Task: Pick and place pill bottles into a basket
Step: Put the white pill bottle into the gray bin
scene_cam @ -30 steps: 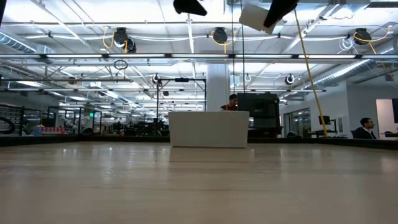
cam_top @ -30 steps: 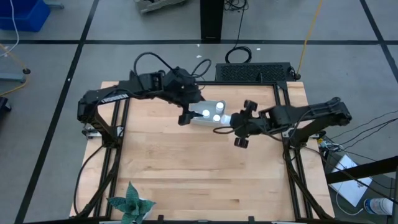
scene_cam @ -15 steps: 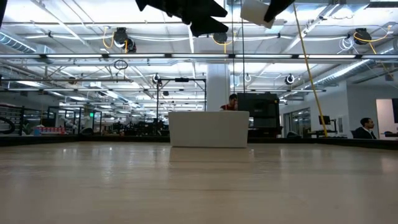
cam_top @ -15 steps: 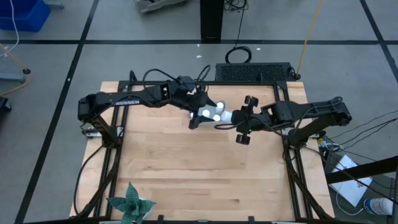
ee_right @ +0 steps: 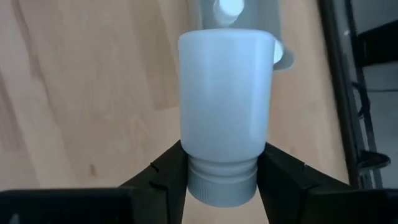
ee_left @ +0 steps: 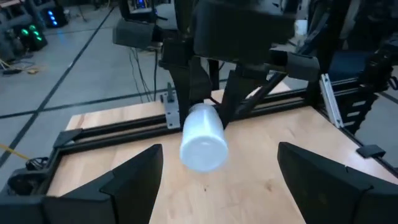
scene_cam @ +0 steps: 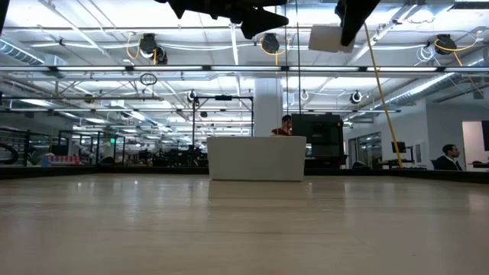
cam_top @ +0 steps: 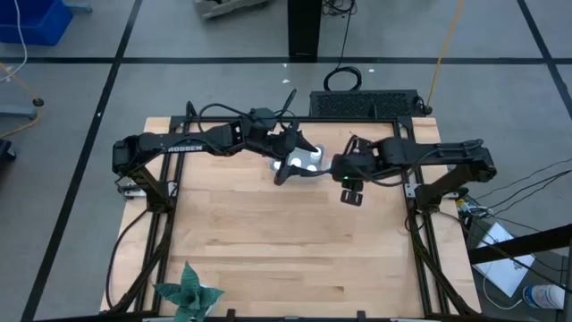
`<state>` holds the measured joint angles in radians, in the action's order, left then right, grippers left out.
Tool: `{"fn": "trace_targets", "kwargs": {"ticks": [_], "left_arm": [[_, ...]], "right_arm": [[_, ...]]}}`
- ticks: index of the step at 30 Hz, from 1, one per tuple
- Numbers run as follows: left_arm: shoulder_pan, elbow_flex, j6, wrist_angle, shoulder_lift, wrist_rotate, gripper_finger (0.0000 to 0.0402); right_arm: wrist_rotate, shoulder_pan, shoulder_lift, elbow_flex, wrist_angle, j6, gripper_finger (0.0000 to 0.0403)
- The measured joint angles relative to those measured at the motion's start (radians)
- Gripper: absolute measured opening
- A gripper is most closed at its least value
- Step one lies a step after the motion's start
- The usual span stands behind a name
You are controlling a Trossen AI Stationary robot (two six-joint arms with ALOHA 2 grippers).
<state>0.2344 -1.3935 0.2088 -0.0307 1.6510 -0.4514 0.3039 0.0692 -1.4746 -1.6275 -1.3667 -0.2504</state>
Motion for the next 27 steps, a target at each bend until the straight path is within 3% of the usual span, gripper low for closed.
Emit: {"fn": "trace_targets", "kwargs": {"ticks": [5,10,17,27], "left_arm": [[0.000,0.001,0.000,-0.001,0.001,-0.002,0.0324],[0.000,0.001,0.003,-0.007,0.001,-0.002,0.0324],[0.000,0.000,0.022,-0.042,0.001,-0.004,0.0324],[0.001,0.000,0.034,-0.024,0.001,-0.004,0.0324]], "right_arm": [[-0.021,-0.003,-0.112,-0.112,-0.098,0.030,0.0144],[-0.011,0.005,-0.211,-0.307,-0.155,0.089,0.0144],[0.021,0.003,-0.279,-0.532,-0.201,0.136,0.0144],[0.033,-0.003,-0.285,-0.527,-0.207,0.147,0.0144]]}}
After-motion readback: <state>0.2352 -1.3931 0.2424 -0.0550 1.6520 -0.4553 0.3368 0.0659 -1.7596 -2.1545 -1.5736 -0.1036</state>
